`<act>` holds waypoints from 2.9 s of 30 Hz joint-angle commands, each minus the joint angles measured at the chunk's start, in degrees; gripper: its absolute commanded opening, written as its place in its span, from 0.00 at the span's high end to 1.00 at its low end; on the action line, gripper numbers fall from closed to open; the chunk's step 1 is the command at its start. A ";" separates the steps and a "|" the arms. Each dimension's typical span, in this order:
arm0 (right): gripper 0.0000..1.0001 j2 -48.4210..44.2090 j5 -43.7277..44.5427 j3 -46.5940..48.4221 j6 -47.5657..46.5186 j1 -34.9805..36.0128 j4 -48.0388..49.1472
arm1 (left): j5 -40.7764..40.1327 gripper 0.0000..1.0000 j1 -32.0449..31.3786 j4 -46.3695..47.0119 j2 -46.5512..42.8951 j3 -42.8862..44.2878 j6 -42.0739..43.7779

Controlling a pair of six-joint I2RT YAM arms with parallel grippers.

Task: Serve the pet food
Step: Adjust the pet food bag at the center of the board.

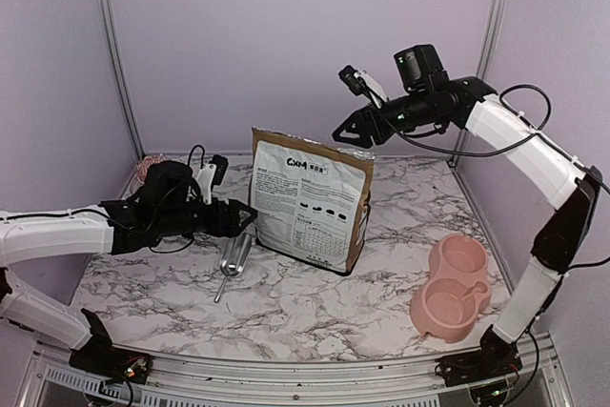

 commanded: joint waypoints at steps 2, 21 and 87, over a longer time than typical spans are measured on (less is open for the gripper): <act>0.48 -8.37 -1.56 -10.71 8.32 -10.37 12.09 | 1.16 0.25 -3.28 4.07 6.86 3.54 -0.60; 0.65 -1.08 -11.98 -36.90 13.01 -14.69 25.69 | 2.45 0.50 -7.09 10.19 24.35 9.16 -3.66; 0.58 -5.86 -14.19 -10.07 14.96 -4.16 11.12 | -5.02 0.01 2.02 7.41 9.40 15.08 5.71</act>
